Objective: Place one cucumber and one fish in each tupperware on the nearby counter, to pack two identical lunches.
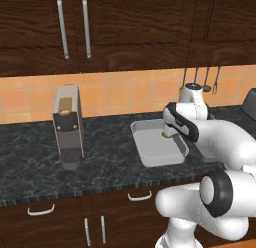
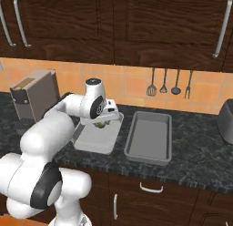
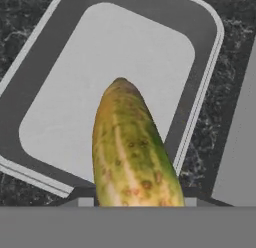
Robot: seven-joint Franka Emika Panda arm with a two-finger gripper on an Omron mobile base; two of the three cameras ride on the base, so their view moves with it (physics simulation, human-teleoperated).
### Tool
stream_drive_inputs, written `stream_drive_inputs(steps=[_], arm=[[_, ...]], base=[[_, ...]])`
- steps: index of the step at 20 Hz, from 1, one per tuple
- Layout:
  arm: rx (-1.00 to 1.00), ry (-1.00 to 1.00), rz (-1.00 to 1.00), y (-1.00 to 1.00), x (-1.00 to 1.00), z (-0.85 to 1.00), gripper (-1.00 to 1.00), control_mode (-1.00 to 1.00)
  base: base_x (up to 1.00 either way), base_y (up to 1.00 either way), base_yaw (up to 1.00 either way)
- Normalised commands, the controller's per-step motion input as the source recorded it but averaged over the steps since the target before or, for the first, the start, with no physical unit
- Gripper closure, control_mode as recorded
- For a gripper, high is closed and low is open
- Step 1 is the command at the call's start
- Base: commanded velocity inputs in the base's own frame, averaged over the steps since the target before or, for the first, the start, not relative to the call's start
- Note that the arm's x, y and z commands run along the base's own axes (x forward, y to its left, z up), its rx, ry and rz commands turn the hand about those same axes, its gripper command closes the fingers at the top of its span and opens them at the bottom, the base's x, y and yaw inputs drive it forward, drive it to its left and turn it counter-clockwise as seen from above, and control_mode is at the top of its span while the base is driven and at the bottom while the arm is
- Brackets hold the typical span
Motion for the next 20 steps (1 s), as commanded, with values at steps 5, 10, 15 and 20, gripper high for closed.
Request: stream_drive_inputs(steps=[5,10,15,20], arm=[[0.00,0.15,0.00,0.18,0.72,-0.72,1.00,-1.00],[0.00,-0.05,-0.02,0.24,0.76,-0.56,-1.00,-1.00],[0.00,-0.17,-0.01,0.11,0.29,-0.41,-1.00,-1.00],[0.00,-0.24,0.00,0.00,-0.85,-0.02,-1.00,-1.00]], base=[[0.00,0.00,0.00],[0.00,0.00,0.00],[0.00,0.00,0.00],[0.00,0.00,0.00]])
